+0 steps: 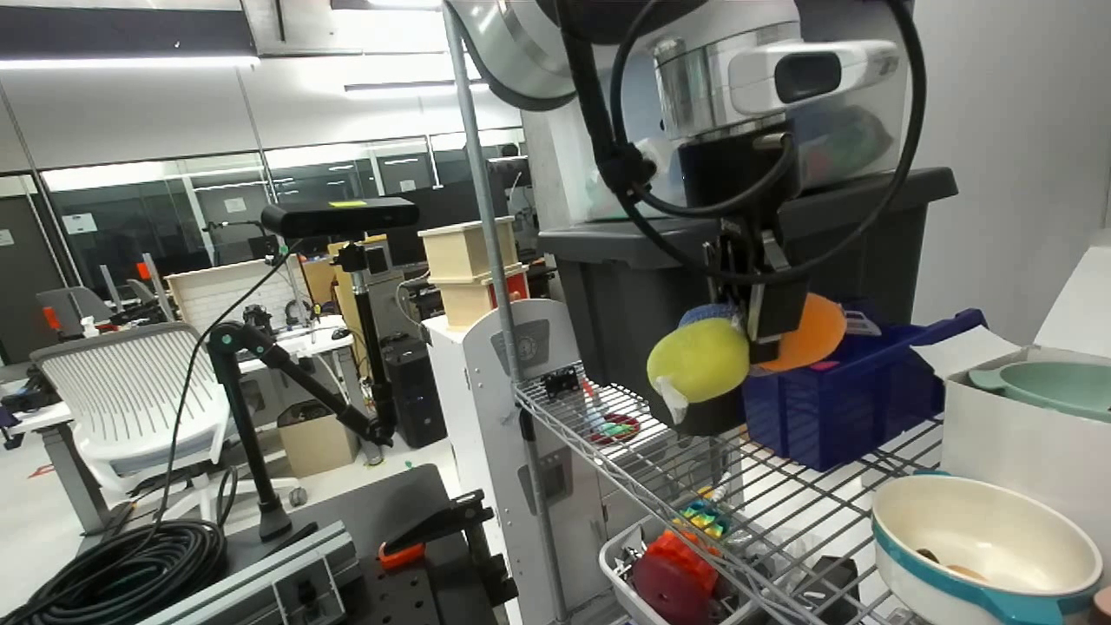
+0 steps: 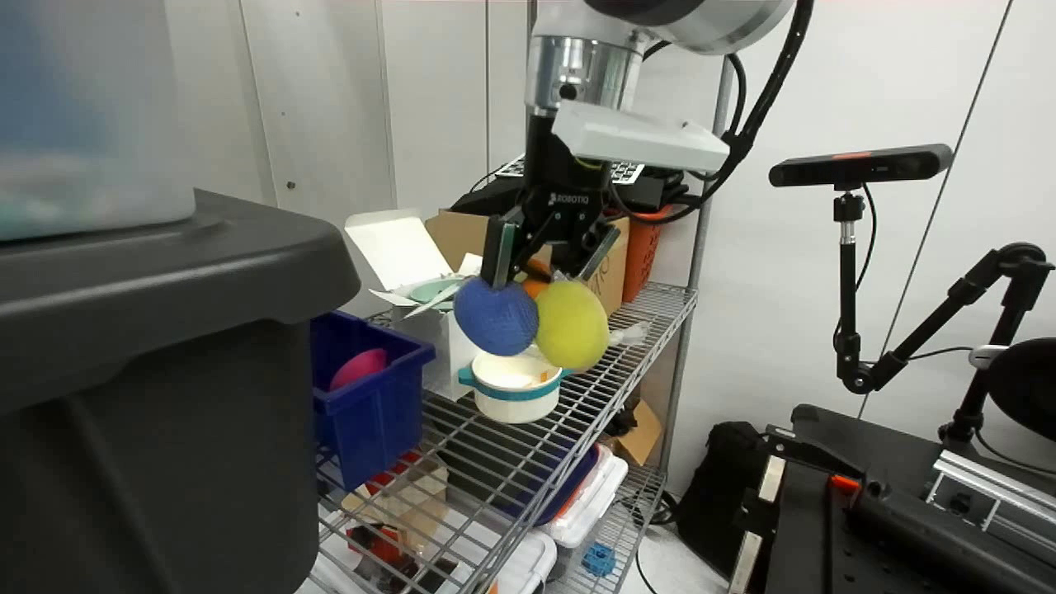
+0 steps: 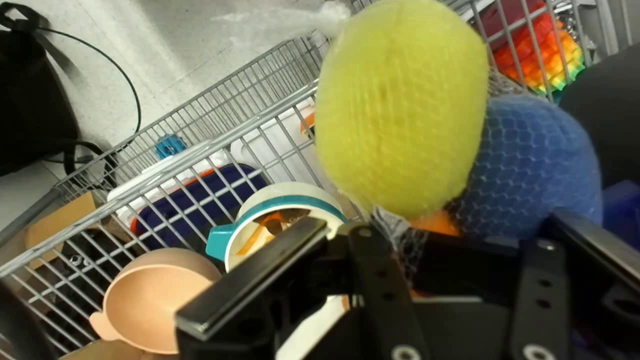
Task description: Put the packet of balls into the blue crate
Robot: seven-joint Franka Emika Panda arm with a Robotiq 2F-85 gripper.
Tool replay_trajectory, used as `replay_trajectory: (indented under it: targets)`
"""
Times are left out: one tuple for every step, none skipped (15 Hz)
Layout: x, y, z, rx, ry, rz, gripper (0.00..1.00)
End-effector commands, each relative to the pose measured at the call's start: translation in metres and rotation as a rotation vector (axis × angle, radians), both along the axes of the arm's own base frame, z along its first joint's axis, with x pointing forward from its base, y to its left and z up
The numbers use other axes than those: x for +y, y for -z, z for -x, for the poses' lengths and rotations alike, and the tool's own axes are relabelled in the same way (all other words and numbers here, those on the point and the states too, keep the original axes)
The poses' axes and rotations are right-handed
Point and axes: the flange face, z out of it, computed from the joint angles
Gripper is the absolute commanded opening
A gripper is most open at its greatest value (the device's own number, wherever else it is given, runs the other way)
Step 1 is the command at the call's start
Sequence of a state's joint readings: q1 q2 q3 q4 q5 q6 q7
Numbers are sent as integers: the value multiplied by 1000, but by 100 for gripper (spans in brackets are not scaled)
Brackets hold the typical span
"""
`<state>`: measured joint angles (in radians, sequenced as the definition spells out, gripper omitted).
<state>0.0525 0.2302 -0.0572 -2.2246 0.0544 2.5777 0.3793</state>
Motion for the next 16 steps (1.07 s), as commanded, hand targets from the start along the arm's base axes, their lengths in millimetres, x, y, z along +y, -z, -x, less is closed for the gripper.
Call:
replay_trajectory:
  targets:
    - [3, -24, -13, -77, 28, -2, 0]
    - [5, -26, -21, -94, 38, 4, 0]
    - [8, -26, -28, -107, 49, 10, 0]
    - [11, -25, -36, -121, 65, 12, 0]
    - [14, -25, -46, -136, 83, 15, 0]
    - [18, -25, -55, -145, 100, 21, 0]
    - [23, -23, -66, -155, 116, 29, 0]
    - [27, -22, -75, -162, 129, 39, 0]
    - [32, -20, -86, -171, 140, 50, 0]
    - [37, -19, -97, -178, 151, 60, 0]
    - [42, -16, -109, -190, 161, 74, 0]
    - [47, -13, -119, -197, 169, 85, 0]
    - [52, -11, -129, -205, 177, 95, 0]
    - [57, -7, -139, -213, 186, 102, 0]
    - [62, -5, -147, -218, 192, 105, 0]
    - [67, -1, -154, -218, 197, 107, 0]
